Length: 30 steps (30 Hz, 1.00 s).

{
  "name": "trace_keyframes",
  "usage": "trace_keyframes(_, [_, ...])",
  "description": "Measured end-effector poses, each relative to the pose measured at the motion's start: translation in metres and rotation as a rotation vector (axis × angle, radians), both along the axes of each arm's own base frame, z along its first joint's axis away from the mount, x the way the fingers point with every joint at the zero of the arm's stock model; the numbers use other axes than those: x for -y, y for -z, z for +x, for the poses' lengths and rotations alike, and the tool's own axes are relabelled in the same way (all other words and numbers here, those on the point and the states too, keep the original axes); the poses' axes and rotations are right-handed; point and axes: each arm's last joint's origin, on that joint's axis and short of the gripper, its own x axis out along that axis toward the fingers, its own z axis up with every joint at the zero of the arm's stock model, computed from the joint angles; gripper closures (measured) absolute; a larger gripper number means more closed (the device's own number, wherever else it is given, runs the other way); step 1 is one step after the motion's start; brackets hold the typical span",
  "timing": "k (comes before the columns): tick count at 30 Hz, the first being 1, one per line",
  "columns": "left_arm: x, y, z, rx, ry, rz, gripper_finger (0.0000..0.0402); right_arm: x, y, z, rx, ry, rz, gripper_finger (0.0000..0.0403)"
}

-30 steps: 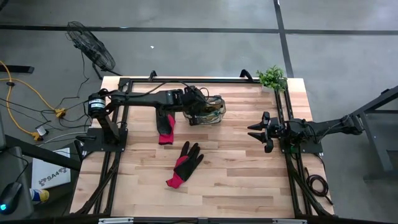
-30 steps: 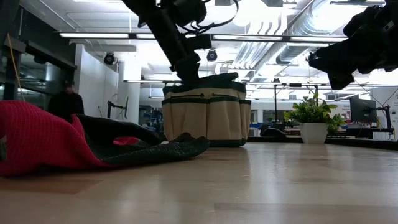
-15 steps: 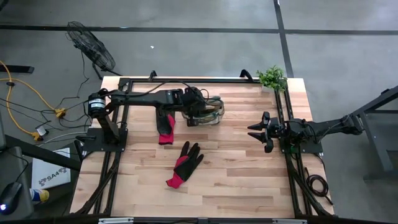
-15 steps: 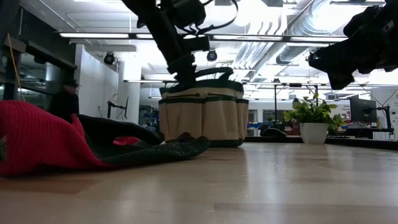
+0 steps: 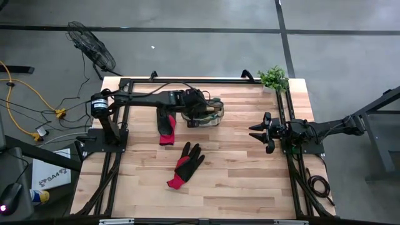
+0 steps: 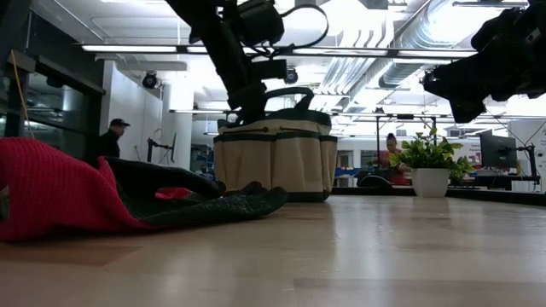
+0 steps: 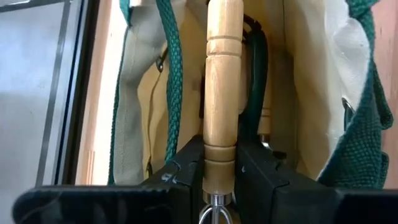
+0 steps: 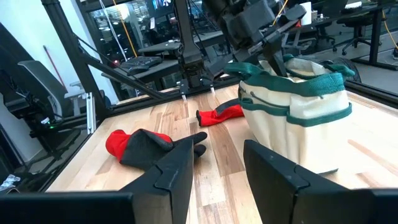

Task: Pick & Place Garden tools in Gardening bag
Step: Put the brown hand rake into the gardening bag, then put the top red glove into the gardening bag

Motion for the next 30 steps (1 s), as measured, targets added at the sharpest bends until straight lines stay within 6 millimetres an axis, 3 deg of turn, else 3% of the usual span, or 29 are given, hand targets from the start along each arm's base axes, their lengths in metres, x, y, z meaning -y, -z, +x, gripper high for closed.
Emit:
trace_keyframes(17, [-0.0001,0.0001,0.0001,0.000,-0.002,0.004,0.0326,0.0000,-0.0001,0.0000,0.000,0.000,0.000,0.0268])
trace_keyframes(30, [-0.0002,-0.0004,0.0008,0.008,-0.004,0.008,0.0232,0.0000,-0.0001,0.0000,0.000,0.000,0.000,0.0268])
